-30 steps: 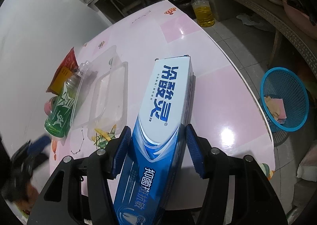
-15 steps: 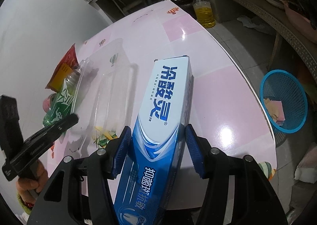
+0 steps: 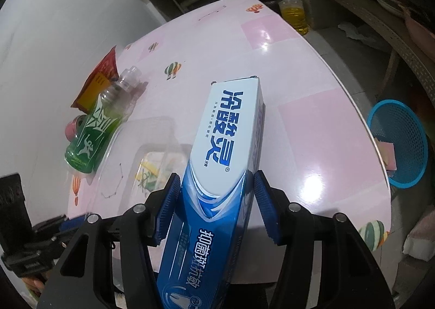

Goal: Collect trash
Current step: 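Lift the toothpaste box with the right tool while the left closes on the clear container rim, then lift the clear container with the left tool while the right holds the toothpaste box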

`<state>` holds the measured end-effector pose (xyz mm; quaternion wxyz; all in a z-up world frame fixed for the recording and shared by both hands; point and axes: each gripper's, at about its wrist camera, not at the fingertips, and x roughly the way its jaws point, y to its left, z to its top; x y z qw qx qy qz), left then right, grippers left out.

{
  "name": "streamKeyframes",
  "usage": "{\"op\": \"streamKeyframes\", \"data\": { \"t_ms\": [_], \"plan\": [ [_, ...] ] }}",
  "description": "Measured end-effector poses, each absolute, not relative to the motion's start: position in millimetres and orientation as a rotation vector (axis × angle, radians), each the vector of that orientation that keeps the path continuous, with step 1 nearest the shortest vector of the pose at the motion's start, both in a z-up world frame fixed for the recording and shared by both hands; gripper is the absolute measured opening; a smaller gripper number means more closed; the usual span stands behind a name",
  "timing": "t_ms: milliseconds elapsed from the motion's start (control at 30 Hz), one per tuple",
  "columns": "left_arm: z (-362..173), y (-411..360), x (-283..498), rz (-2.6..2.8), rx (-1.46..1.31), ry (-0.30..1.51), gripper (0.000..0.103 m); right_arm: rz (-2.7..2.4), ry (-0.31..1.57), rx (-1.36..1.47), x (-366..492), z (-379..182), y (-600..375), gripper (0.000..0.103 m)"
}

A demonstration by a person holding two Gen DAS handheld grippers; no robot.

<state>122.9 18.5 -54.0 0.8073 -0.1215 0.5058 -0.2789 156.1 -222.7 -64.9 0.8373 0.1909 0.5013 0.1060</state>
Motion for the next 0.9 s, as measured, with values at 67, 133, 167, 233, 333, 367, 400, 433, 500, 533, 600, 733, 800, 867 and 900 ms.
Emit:
{"op": "streamKeyframes", "data": {
  "t_ms": [67,133,167,233,333,367,400,433,500,533,600,733,800,867,900],
  "plan": [
    [-55.9,18.0,129.0,-0.586,-0.262,1.08,0.029,0.225,1.06,0.392,156.6,-63.9,-220.7,0.054],
    [-59.1,14.0,137.7,-0.562,-0.239,1.078,0.029,0.226,1.065,0.377,157.0,-63.9,-218.9,0.054],
    [-60.6,14.4,141.5,-0.552,-0.222,1.081,0.029,0.226,1.065,0.368,156.8,-64.0,-218.1,0.054],
    [-61.7,9.9,148.7,-0.521,-0.173,1.077,0.029,0.229,1.068,0.352,156.8,-63.8,-216.5,0.054],
    [-59.1,11.5,154.9,-0.509,-0.136,1.071,0.029,0.234,1.071,0.343,157.0,-63.5,-215.7,0.054],
    [-58.4,10.8,158.3,-0.511,-0.131,1.074,0.029,0.238,1.071,0.339,157.3,-63.6,-215.3,0.054],
    [-58.7,8.8,162.9,-0.511,-0.124,1.078,0.029,0.241,1.07,0.336,157.3,-63.6,-216.6,0.054],
    [-59.9,6.5,167.3,-0.51,-0.116,1.079,0.029,0.243,1.07,0.334,157.8,-63.7,-215.6,0.054],
    [-64.4,-0.1,177.0,-0.508,-0.098,1.084,0.029,0.247,1.068,0.332,159.3,-63.7,-213.4,0.054],
    [-67.7,-2.7,182.3,-0.521,-0.099,1.086,0.029,0.249,1.068,0.332,159.7,-63.5,-212.1,0.055],
    [-74.9,-7.3,190.8,-0.531,-0.118,1.104,0.028,0.256,1.068,0.326,159.9,-63.1,-209.3,0.055],
    [-82.5,-9.3,192.8,-0.508,-0.124,1.109,0.016,0.26,1.062,0.305,158.7,-61.8,-206.2,0.054],
    [-83.8,-7.1,191.3,-0.493,-0.125,1.105,0.005,0.251,1.063,0.304,158.9,-61.4,-207.6,0.055],
    [-85.0,-4.2,187.4,-0.469,-0.121,1.097,0.003,0.239,1.066,0.305,159.2,-61.0,-209.6,0.055],
    [-85.0,-3.5,185.9,-0.452,-0.112,1.088,0.003,0.233,1.069,0.307,159.5,-60.7,-210.4,0.055]
  ]
}}
